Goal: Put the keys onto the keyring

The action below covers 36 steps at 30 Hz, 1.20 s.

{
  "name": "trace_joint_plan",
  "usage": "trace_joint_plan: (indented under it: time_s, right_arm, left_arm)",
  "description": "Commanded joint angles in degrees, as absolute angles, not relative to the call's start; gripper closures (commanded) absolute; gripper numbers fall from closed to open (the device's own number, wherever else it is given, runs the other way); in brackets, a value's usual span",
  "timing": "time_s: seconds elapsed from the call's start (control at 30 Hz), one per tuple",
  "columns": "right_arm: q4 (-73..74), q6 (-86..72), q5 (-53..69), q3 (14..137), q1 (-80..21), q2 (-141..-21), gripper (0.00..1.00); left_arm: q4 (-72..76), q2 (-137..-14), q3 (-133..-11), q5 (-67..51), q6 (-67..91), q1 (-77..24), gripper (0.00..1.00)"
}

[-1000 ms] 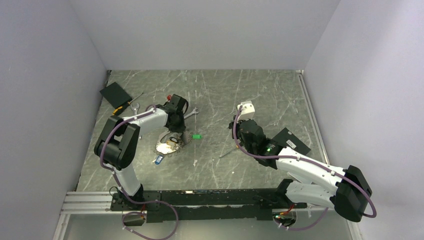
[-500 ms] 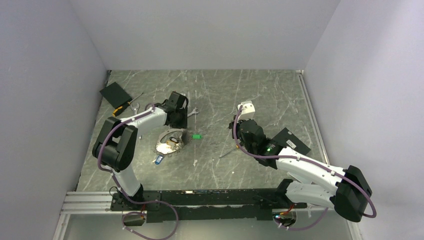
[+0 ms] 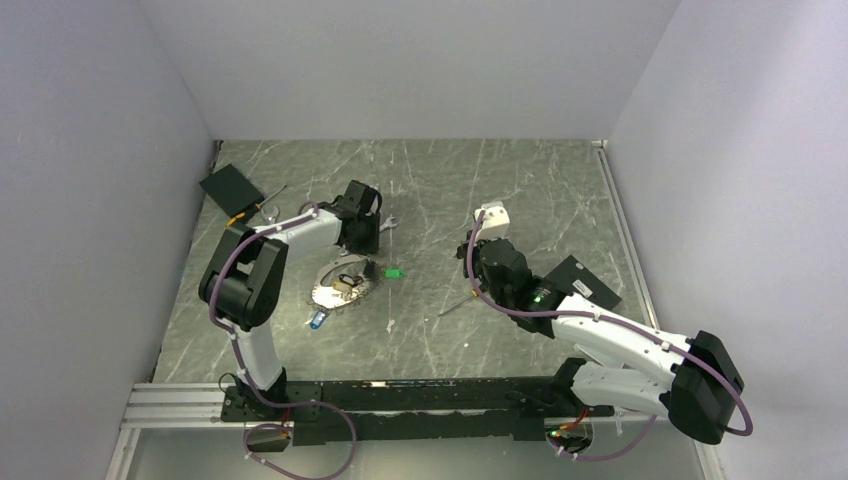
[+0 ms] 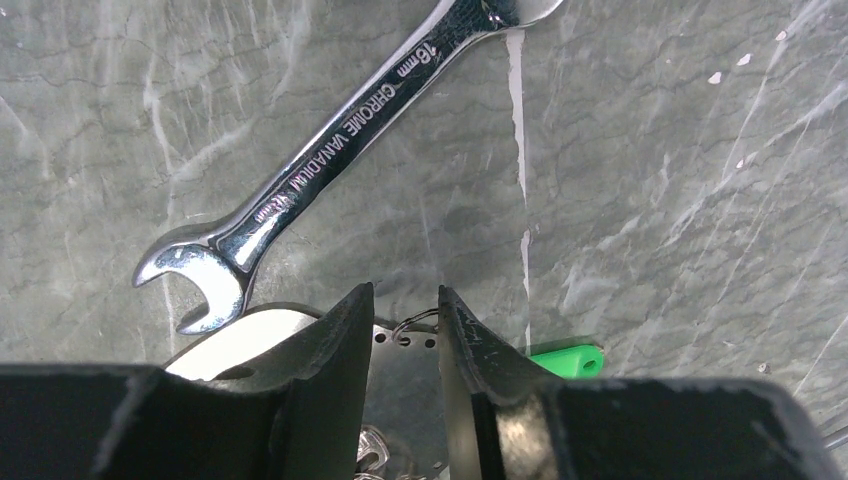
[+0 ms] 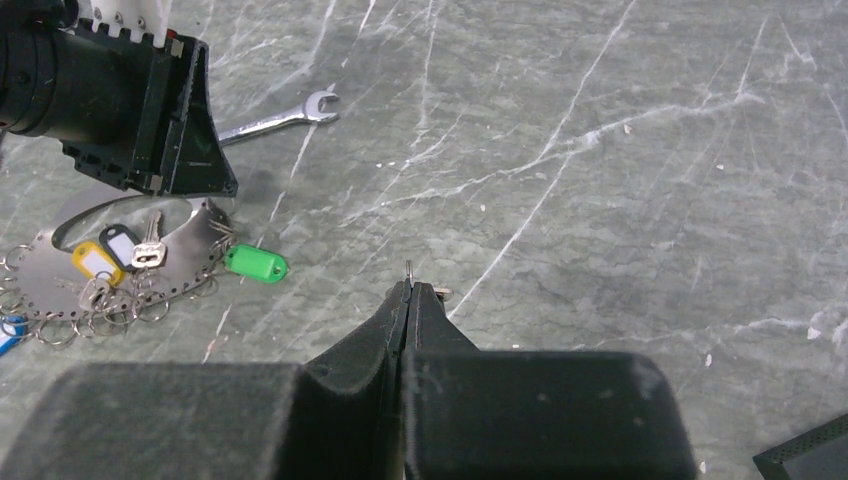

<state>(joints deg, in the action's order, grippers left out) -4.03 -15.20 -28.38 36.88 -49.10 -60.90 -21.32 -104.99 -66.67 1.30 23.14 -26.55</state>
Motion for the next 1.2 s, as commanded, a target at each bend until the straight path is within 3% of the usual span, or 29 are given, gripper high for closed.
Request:
trace_joint_plan:
  time_s: [0.0,0.4,0.63,0.87,1.17]
  right_arm:
    - [-6.59,-15.91,-28.03,37.46,-48.71,-60.97,1.00]
    - [-6.68,-16.06,-27.86,37.36,-48.52,-61.39,1.00]
    - [-6.65,-16.17,-27.52,37.49,-48.54,-61.53,1.00]
    - [-6.57,-16.17,-27.55,37.41,-48.43,-61.35,1.00]
    - [-6.44,-16.26,-27.42,37.38,-48.44,-61.35,1.00]
  left_arm:
    - [-21.57,-105.92,-68.95,0.53,21.71,-26.37,0.66]
    - [-23.74,-104.17,-68.38,-1.54,23.90,-26.36,0.72]
    - [-24.69,-102.03,-67.96,-1.65,24.35,-26.37,0.71]
    - [-25.55,-101.34,-67.93,-2.15,24.16,-26.37,0.62]
    - [-25.65,-102.28,-67.74,-1.25,24.13,-26.36,0.67]
